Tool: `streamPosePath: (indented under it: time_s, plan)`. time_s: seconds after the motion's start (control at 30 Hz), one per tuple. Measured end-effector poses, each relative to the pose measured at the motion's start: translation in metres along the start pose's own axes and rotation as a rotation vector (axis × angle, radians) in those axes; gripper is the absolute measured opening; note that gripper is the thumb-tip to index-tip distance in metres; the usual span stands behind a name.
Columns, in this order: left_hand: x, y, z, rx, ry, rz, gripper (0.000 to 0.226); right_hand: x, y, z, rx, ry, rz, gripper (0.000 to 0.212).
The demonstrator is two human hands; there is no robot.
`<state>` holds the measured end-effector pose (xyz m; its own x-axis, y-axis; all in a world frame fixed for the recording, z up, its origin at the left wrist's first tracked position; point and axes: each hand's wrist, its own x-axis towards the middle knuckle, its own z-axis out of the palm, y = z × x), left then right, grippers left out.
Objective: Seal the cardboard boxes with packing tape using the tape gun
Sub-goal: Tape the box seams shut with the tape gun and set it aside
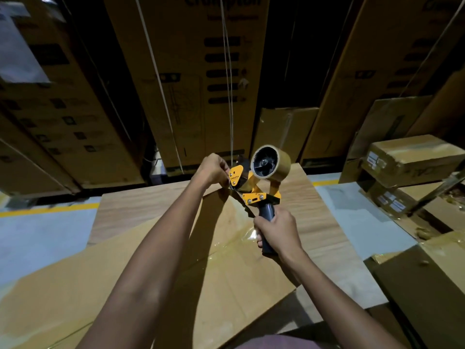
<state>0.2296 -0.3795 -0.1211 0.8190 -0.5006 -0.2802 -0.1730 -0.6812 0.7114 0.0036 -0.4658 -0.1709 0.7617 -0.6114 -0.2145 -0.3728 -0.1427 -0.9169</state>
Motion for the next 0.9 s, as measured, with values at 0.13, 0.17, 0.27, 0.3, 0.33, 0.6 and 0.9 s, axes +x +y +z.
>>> streamPosePath:
  time_s: [0.13,0.17,0.27,0.3,0.33,0.6,0.9]
  plan:
    - [0.004,-0.007,0.009,0.021,0.054,0.041,0.023,0.004,-0.002,0.002,-0.028,0.026,0.034,0.013]
    - [0.005,-0.008,0.01,0.03,0.056,0.057,0.022,0.006,-0.002,0.003,-0.032,0.03,0.044,0.012]
    - [0.005,-0.012,0.012,0.096,0.079,0.091,0.022,0.007,-0.005,0.004,-0.048,0.033,0.069,0.01]
    - [0.006,-0.012,0.013,0.119,0.083,0.095,0.021,0.007,-0.005,0.004,-0.051,0.033,0.074,0.009]
    - [0.005,-0.012,0.015,0.141,0.086,0.094,0.02,0.008,-0.006,0.005,-0.053,0.031,0.077,0.008]
    - [-0.001,-0.024,0.025,0.227,0.249,0.075,0.019,0.011,-0.006,0.002,-0.059,0.001,0.086,0.012]
    - [-0.019,-0.038,0.06,-0.033,0.516,-0.172,0.027,0.004,-0.009,0.003,-0.034,0.019,0.067,0.008]
